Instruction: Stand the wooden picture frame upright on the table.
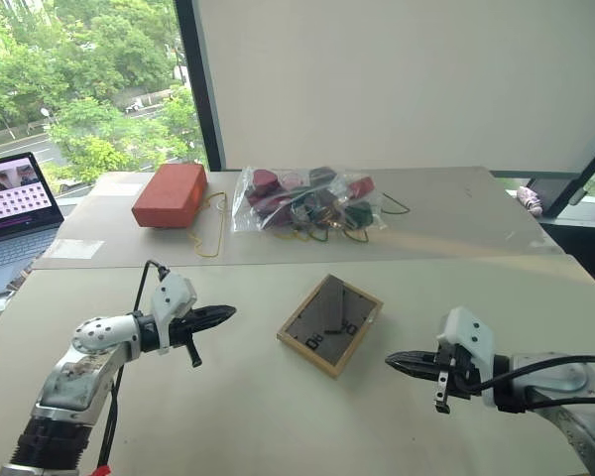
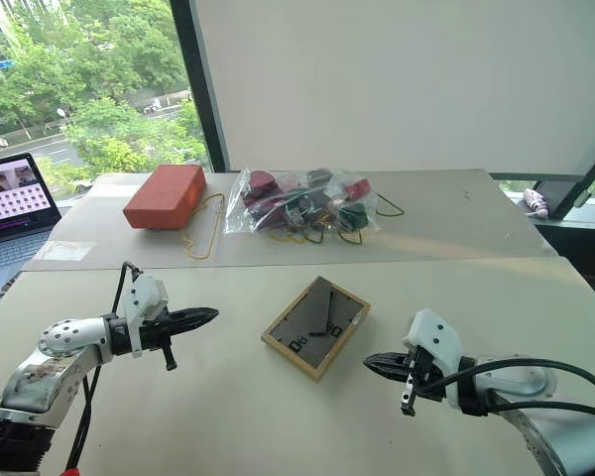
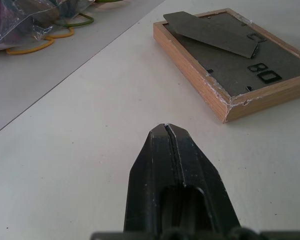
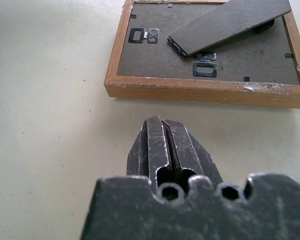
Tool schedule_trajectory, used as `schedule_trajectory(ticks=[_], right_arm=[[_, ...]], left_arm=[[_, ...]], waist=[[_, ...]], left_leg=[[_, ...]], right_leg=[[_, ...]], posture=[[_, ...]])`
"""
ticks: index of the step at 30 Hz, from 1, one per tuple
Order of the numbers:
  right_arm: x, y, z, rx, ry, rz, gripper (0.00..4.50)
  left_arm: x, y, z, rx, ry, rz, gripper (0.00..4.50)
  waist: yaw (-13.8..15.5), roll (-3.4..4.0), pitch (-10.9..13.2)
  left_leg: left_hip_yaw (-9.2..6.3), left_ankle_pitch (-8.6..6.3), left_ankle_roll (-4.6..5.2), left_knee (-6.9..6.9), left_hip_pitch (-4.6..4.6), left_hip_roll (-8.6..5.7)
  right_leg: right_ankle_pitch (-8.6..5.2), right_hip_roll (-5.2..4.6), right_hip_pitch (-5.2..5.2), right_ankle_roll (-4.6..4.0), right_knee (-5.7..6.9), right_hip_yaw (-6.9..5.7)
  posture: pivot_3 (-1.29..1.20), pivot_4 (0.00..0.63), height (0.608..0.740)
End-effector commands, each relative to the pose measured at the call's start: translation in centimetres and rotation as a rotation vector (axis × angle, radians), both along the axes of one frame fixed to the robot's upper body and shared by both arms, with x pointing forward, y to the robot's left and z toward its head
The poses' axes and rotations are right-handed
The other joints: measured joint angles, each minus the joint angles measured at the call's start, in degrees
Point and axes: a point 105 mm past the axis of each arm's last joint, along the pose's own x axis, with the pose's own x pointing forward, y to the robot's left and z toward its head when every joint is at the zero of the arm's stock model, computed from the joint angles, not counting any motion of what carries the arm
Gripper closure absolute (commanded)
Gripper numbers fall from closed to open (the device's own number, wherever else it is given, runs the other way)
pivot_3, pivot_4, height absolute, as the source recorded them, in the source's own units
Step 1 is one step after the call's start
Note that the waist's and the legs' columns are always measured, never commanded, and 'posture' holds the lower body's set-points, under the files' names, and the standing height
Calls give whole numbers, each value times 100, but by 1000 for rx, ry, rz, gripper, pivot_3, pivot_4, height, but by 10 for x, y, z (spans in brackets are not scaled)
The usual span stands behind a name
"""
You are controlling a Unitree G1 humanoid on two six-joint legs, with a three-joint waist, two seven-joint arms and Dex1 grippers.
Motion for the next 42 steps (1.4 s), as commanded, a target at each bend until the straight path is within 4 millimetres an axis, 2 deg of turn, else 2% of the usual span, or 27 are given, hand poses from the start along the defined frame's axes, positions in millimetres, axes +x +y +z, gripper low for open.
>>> schedule_trajectory(ticks=[1,4,6,10,13,16,20,24,28,31,33,36,37,39,42], right_arm=[[9,-2,-4,-51,-32,-45,4467],[30,-8,-25,-144,-24,-176,4467],[40,-4,-25,-150,-42,-207,4467],[47,9,-25,-173,-70,-201,4467],[54,20,-24,-171,-91,-195,4467],[66,31,-23,-172,-120,-199,4467],[83,47,-15,-151,-155,-196,4467],[89,53,-16,-164,-163,-183,4467],[85,51,-18,-169,-150,-174,4467],[79,44,-22,-186,-130,-176,4467],[74,37,-27,-201,-116,-180,4467],[70,34,-30,-207,-102,-174,4467],[69,36,-30,-205,-97,-165,4500],[68,41,-29,-188,-88,-148,4500],[68,46,-27,-173,-87,-131,4500]], left_arm=[[10,-11,-3,43,-55,-16,4500],[25,-39,-25,96,-65,-55,4500],[26,-52,-35,98,-50,-89,4500],[18,-70,-61,190,-53,-189,4500],[17,-76,-66,214,-77,-221,4500],[8,-84,-61,175,-73,-264,4500],[-10,-83,-62,167,-45,-340,4500],[-23,-81,-60,158,-11,-381,4500],[-21,-70,-57,171,-2,-323,4500],[-15,-49,-54,198,-4,-241,4500],[-8,-30,-47,242,-68,-168,4500],[-7,-22,-31,274,-231,-148,4500],[-14,-21,-29,419,-436,-233,4090],[-28,-22,-36,571,-667,-388,3844],[-34,-26,-41,606,-854,-498,2872]], waist=[[1,0,0],[53,0,0],[52,-1,0],[-5,0,-1],[2,1,-1],[-1,1,-1],[-30,2,-1],[-29,3,-1],[-9,4,-1],[-15,5,0],[-35,4,0],[-31,5,0],[-25,5,0],[-2,-1,3],[9,6,1]], left_leg=[[0,0,0,0,0,0],[0,2,-4,8,4,-4],[3,5,-8,14,-2,-8],[2,0,0,6,-11,-6],[4,-1,2,7,-10,-7],[4,-1,1,9,-8,-7],[4,-1,2,8,-7,-7],[3,-1,2,3,-9,-6],[4,-1,3,3,-12,-7],[3,-2,3,3,-10,-6],[2,-2,3,3,-9,-5],[3,-2,4,2,-7,-3],[3,-2,3,3,-7,-4],[5,-1,3,4,-7,-4],[12,1,-2,-5,-7,-3]], right_leg=[[0,0,0,0,0,0],[3,-1,9,4,1,-1],[10,-3,7,7,1,4],[8,-1,-14,5,2,7],[8,-3,-12,6,-1,7],[8,-3,-7,6,-1,7],[8,-2,-10,7,2,8],[8,-2,-16,6,3,8],[8,-3,-16,7,2,8],[8,-2,-16,7,2,8],[8,-1,-17,6,3,7],[7,1,-18,5,4,8],[7,0,-17,5,3,8],[7,-1,-14,5,1,8],[9,-4,-21,2,-6,10]], posture=[[0,150,740],[0,150,740],[0,150,740],[0,150,740],[0,150,740],[0,150,740],[0,150,740],[0,150,740],[0,150,740],[0,150,740],[0,150,740],[0,150,740],[0,150,740],[0,150,740],[0,150,740]])
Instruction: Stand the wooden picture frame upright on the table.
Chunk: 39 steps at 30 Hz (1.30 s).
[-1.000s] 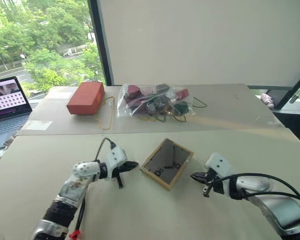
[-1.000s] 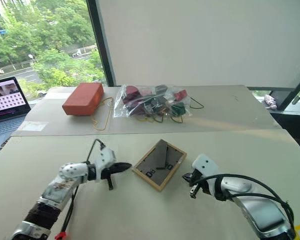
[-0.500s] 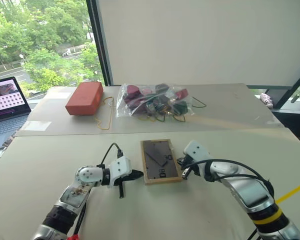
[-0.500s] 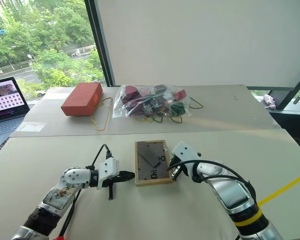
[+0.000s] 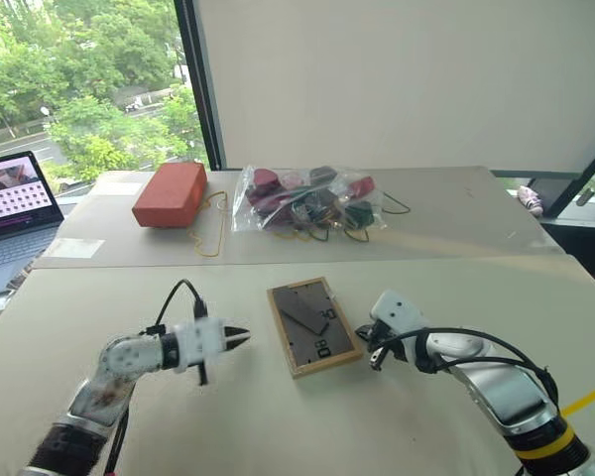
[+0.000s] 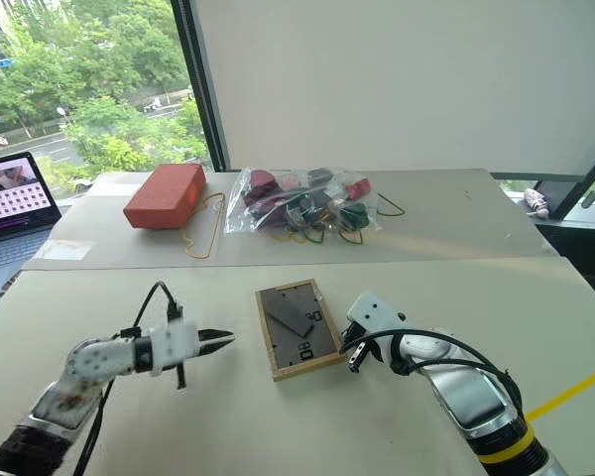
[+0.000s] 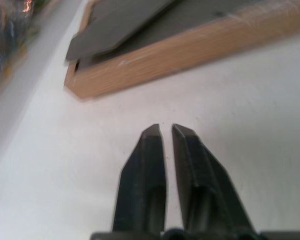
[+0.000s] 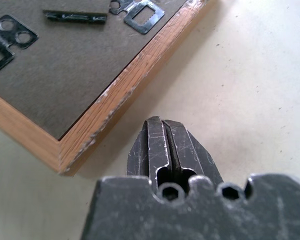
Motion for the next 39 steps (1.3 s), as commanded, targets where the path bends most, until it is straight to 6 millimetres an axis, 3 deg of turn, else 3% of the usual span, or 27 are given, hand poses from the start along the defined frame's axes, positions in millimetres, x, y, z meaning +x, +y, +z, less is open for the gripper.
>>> schedule_trajectory(ticks=[1,4,11,18,23,26,30,35,39], right_arm=[[-3,11,5,27,1,42,4500],[-3,18,8,48,8,62,4500],[-8,25,9,54,28,79,4500],[-17,36,10,82,56,101,4500],[-16,34,10,85,63,81,4500],[-16,33,9,81,65,81,4500],[-14,27,7,63,67,67,4500],[7,-2,23,43,16,-22,4500],[36,-27,62,129,-64,-121,4500]], left_arm=[[-9,-14,0,23,-221,-206,2399],[-7,-24,-4,8,-323,-297,1454],[10,-41,-29,69,-386,-374,1454],[17,-55,-31,14,-428,-410,1454],[15,-52,-34,9,-425,-429,1454],[10,-49,-33,-16,-407,-435,2136],[7,-45,-35,-4,-396,-442,3378],[7,-43,-37,9,-398,-431,3370],[7,-44,-36,2,-409,-424,3370]], waist=[[5,1,0],[19,1,0],[42,4,-2],[99,29,-17],[122,29,-17],[109,29,-18],[86,45,-27],[51,47,-28],[30,48,-29]], left_leg=[[1,0,0,0,-1,0],[0,0,0,6,-4,-2],[1,1,-1,7,1,-6],[0,3,-5,14,9,-10],[0,4,-6,15,8,-11],[1,4,-6,14,8,-11],[0,4,-6,13,9,-10],[0,4,-6,12,10,-10],[1,4,-6,13,10,-10]], right_leg=[[0,0,0,0,-1,0],[2,0,3,3,2,-2],[3,-2,10,8,9,-3],[6,-5,25,15,13,-4],[7,-7,24,17,11,-5],[6,-6,22,18,11,-5],[6,-6,22,18,11,-5],[6,-6,22,18,12,-5],[6,-6,21,18,12,-4]], posture=[[0,150,740],[0,150,740],[0,150,740],[0,150,740],[0,150,740],[0,150,740],[0,150,740],[0,150,740],[0,150,740]])
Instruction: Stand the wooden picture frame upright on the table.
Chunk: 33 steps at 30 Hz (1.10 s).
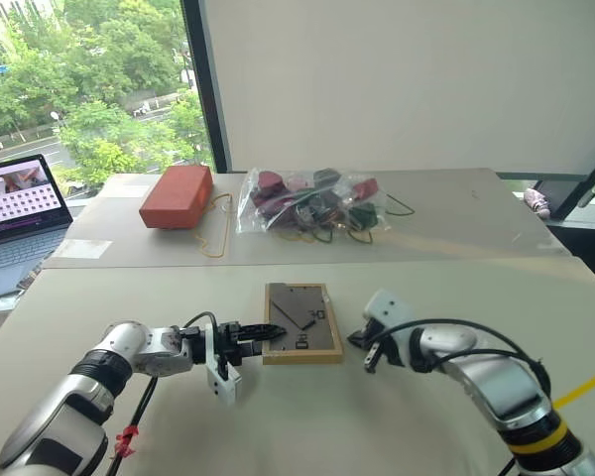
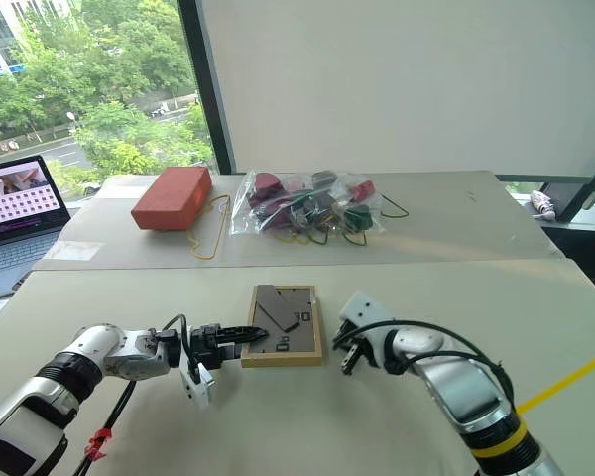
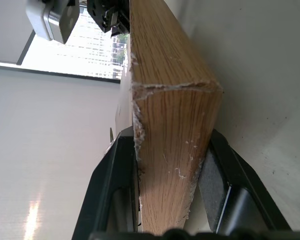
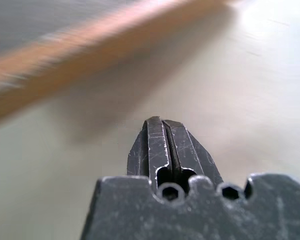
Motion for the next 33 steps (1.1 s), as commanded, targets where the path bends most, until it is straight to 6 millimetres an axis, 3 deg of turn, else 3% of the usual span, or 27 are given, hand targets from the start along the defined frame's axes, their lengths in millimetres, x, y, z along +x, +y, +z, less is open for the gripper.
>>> schedule_trajectory(ticks=[1,4,6,8,12,14,16,20,24,29,33], right_arm=[[27,-5,61,185,-127,-39,4207],[25,31,82,362,-61,90,3392],[20,64,80,405,43,206,2742],[19,85,83,451,115,268,2005],[24,104,75,443,235,315,676],[34,111,61,391,273,325,86],[43,110,48,335,292,305,86],[21,125,34,377,449,445,86],[15,130,32,409,484,479,86],[7,134,92,652,415,592,86],[3,121,107,678,356,600,86]], left_arm=[[-12,7,-29,83,78,7,3370],[-12,6,-28,70,80,16,3370],[-14,5,-29,69,81,8,3370],[-15,4,-29,69,82,4,3370],[-16,1,-29,60,79,-2,3370],[-17,0,-28,52,79,-6,3370],[-18,-1,-29,55,78,-7,3370],[-17,-3,-26,39,71,-2,3370],[-18,-4,-26,38,73,-4,3370],[-19,-4,-26,41,79,-1,3370],[-19,-4,-27,42,81,3,3370]], waist=[[-17,0,0],[-48,13,-8],[-52,19,-12],[-61,22,-13],[-28,23,-13],[-47,28,-16],[-61,39,-23],[-55,43,-25],[-57,46,-27],[-59,46,-27],[-41,45,-27]], left_leg=[[-1,0,0,-1,1,0],[-2,0,0,-3,6,1],[-3,0,1,-6,7,2],[-3,0,1,-5,6,1],[-4,0,1,-4,-4,-5],[-1,-1,2,-4,-3,-6],[2,-1,2,-6,0,-6],[1,-1,2,-5,-2,-5],[2,-1,2,-5,-2,-5],[4,-1,2,-5,-11,-6],[0,9,-14,7,-67,-7]], right_leg=[[0,1,0,0,1,0],[0,1,0,-1,5,0],[0,2,0,-1,9,0],[0,1,0,-1,36,1],[0,-4,-13,0,49,-1],[0,-5,-18,0,50,-2],[0,-5,-20,-1,54,-1],[-1,-5,-24,-2,61,-2],[-1,-5,-28,-2,64,-2],[-1,-5,-45,-3,71,0],[0,-7,-101,-3,84,-1]], posture=[[0,150,740],[0,150,740],[0,150,740],[0,150,740],[0,150,740],[0,150,740],[0,150,740],[0,150,740],[0,150,740],[0,150,740],[0,150,740]])
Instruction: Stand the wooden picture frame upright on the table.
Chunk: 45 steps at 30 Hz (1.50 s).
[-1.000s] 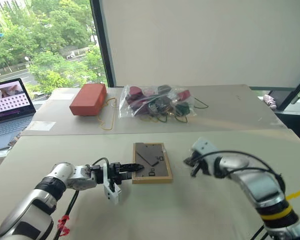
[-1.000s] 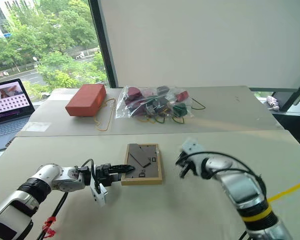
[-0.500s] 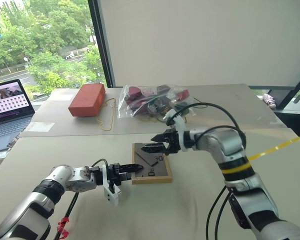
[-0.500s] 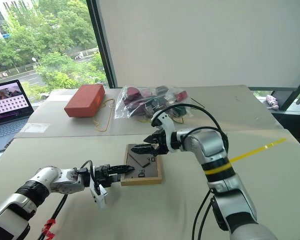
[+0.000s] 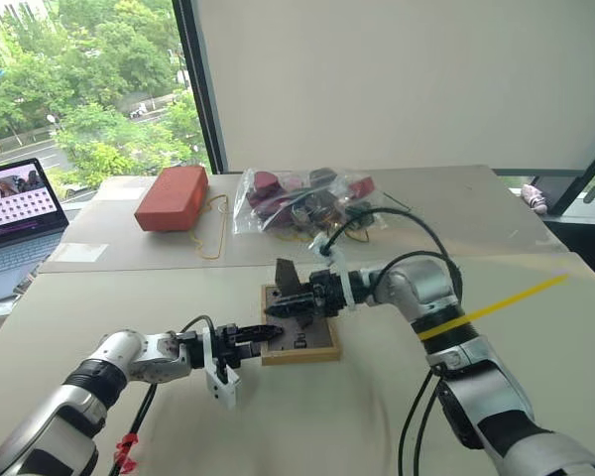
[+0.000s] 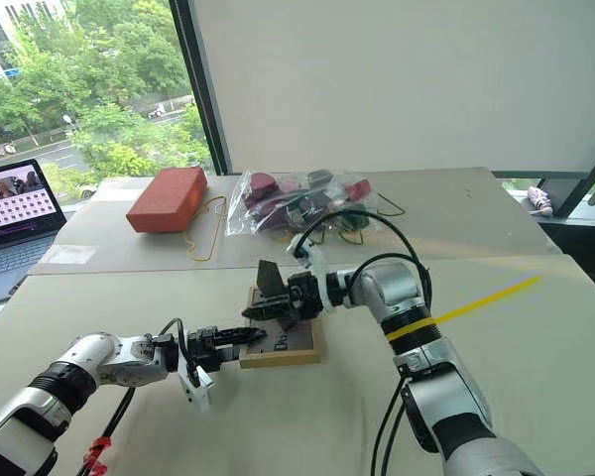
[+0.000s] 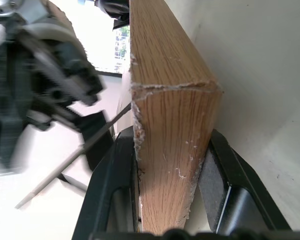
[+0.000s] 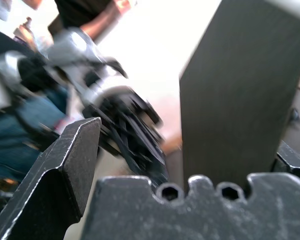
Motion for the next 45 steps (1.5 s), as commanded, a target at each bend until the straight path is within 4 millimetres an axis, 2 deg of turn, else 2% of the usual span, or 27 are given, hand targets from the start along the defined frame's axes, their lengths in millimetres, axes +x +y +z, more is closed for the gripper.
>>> schedule_trajectory(ticks=[1,7,10,14,17,19,21,23,25,29,34,38,41,43,45], right_arm=[[-14,-4,43,129,-121,55,86],[-12,-20,12,-3,-117,-32,86],[3,-47,-12,-169,-156,-165,86],[4,-85,-10,-239,-202,-268,86],[-3,-111,1,-292,-329,-300,86],[-9,-132,2,-426,-600,-288,86],[-21,-141,-7,-538,-786,-204,86],[-32,-141,-26,-668,-1056,-56,86],[-46,-134,-43,-716,-1257,107,86],[-60,-97,-43,-614,-1673,184,86],[-64,-64,-40,-490,-1879,149,86],[-65,-58,-49,-476,-1892,162,86],[-65,-60,-56,-476,-1869,173,713],[-64,-61,-58,-477,-1855,171,1573],[-63,-62,-59,-481,-1848,170,2189]], left_arm=[[-11,1,-28,89,83,-11,3370],[-11,-1,-27,80,85,-10,3370],[-11,-2,-27,76,89,-8,3370],[-11,-1,-27,77,90,-4,3370],[-11,0,-28,80,92,2,3370],[-11,0,-28,78,95,3,3370],[-11,0,-28,78,97,4,3370],[-10,1,-29,80,98,5,3370],[-10,1,-29,81,99,5,3370],[-10,1,-29,77,102,5,3370],[-6,-1,-23,64,97,5,3370],[-5,-1,-21,57,97,10,3370],[-4,0,-19,44,105,17,3370],[-4,0,-19,38,109,18,3370],[-4,0,-17,28,113,20,3370]], waist=[[-15,0,0],[-37,0,0],[-33,0,0],[-21,1,-1],[-20,9,-5],[-16,9,-5],[-12,9,-5],[-39,8,-5],[-44,7,-5],[-65,2,-2],[-25,-8,-2],[-22,-12,-3],[-14,-13,-2],[-15,-14,-2],[-16,-14,-2]], left_leg=[[-1,7,-13,1,-13,-1],[0,7,-13,-1,-25,-1],[1,6,-11,-1,-20,-1],[2,6,-11,0,-18,-1],[2,6,-10,-2,-14,0],[4,6,-10,-2,-13,0],[4,4,-7,-3,-7,1],[9,3,-6,-4,1,2],[23,4,-6,-8,18,3],[43,8,-13,-6,47,4],[44,10,-17,-7,54,4],[44,9,-16,-9,53,4],[44,9,-15,-8,54,4],[43,8,-15,-8,54,4],[43,8,-15,-9,54,4]], right_leg=[[0,-1,-13,0,1,-2],[0,-2,-25,0,1,-2],[0,-2,-20,0,3,-1],[0,-3,-13,0,-1,-2],[0,-2,-13,0,1,-2],[0,-2,-10,0,-1,-1],[-1,-1,-2,1,-5,-2],[-2,-2,4,3,-12,0],[-2,-2,9,4,-21,9],[-4,-2,21,5,-23,23],[-3,-1,27,3,-22,24],[-2,0,26,0,-23,23],[-2,0,29,-1,-24,23],[-2,0,29,-1,-24,23],[-3,0,28,-1,-24,23]], posture=[[0,150,740],[0,150,740],[0,150,740],[0,150,740],[0,150,740],[0,150,740],[0,150,740],[0,150,740],[0,150,740],[0,150,740],[0,150,740],[0,150,740],[0,150,740],[0,150,740],[0,150,740]])
